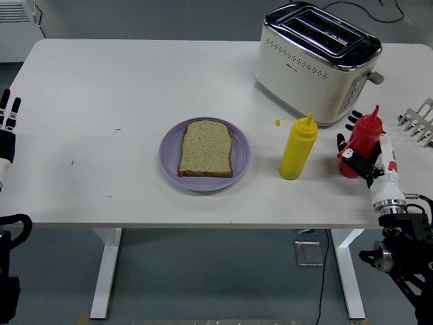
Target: Pick up the cup,pour liquid into bread,place the cup on the desk
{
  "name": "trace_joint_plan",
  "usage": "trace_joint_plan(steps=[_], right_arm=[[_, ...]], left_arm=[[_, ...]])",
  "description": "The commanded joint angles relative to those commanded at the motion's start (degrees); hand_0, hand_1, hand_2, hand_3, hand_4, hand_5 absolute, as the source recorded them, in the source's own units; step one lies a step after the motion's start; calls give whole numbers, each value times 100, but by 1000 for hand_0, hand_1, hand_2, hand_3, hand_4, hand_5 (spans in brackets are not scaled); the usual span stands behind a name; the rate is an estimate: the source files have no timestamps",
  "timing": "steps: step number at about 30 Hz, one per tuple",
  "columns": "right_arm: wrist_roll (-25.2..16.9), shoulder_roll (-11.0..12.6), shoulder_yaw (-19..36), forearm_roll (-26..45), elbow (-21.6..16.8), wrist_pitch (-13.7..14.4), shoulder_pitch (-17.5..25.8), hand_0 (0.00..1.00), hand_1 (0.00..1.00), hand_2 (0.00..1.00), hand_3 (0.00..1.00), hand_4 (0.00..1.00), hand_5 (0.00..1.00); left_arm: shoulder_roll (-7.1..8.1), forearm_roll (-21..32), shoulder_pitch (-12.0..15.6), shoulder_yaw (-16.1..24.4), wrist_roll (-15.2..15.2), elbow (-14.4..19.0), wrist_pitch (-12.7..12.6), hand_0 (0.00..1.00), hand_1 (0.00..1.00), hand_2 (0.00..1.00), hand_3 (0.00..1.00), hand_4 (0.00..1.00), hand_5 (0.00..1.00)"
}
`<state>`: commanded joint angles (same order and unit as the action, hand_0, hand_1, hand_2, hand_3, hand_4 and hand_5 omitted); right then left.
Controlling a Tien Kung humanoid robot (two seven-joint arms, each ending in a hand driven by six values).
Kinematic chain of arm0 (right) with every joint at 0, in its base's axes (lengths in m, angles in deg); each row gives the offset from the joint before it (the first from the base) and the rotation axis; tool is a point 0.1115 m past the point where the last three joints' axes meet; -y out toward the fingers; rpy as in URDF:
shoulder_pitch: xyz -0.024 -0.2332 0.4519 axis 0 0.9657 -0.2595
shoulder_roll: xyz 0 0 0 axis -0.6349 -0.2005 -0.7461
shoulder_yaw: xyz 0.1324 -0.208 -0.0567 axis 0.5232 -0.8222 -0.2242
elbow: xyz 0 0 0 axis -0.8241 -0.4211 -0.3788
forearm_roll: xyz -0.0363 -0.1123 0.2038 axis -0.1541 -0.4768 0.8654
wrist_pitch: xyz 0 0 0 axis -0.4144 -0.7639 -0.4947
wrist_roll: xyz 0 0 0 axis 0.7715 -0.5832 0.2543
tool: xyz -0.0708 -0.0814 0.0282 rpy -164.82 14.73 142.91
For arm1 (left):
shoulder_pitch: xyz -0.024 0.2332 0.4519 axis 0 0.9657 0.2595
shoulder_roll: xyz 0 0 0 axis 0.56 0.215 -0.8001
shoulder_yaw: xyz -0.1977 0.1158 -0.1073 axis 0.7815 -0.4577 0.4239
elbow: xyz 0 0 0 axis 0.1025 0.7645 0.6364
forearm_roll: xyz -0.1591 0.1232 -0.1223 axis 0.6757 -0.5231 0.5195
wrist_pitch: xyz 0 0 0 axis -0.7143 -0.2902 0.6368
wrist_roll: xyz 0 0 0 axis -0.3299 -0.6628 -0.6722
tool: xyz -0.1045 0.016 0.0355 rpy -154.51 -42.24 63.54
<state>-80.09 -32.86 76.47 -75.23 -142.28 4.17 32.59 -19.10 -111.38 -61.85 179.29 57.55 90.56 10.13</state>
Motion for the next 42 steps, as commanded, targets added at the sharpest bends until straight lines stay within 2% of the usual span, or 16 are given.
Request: trace_joint_plan(steps=[10,20,33,42], right_arm=[[35,23,109,39,-29,35,92,939,841,918,957,725,116],[120,117,246,-33,-186,-43,298,950,853,946,991,735,115],[262,239,417,-447,-671,-98,656,980,890,993,998,747,107],[354,455,619,-541,-1156,-175,1134,987,896,998,998,751,114]], left_arm=[[1,1,-2,0,3,5,-3,790,745,748,708,509,989],[5,-1,-12,-18,4,8,-4,792,748,749,709,508,988],[4,-8,15,-57,6,0,-6,793,750,750,710,508,989],[15,-13,29,-75,7,7,-7,796,752,751,712,506,991]])
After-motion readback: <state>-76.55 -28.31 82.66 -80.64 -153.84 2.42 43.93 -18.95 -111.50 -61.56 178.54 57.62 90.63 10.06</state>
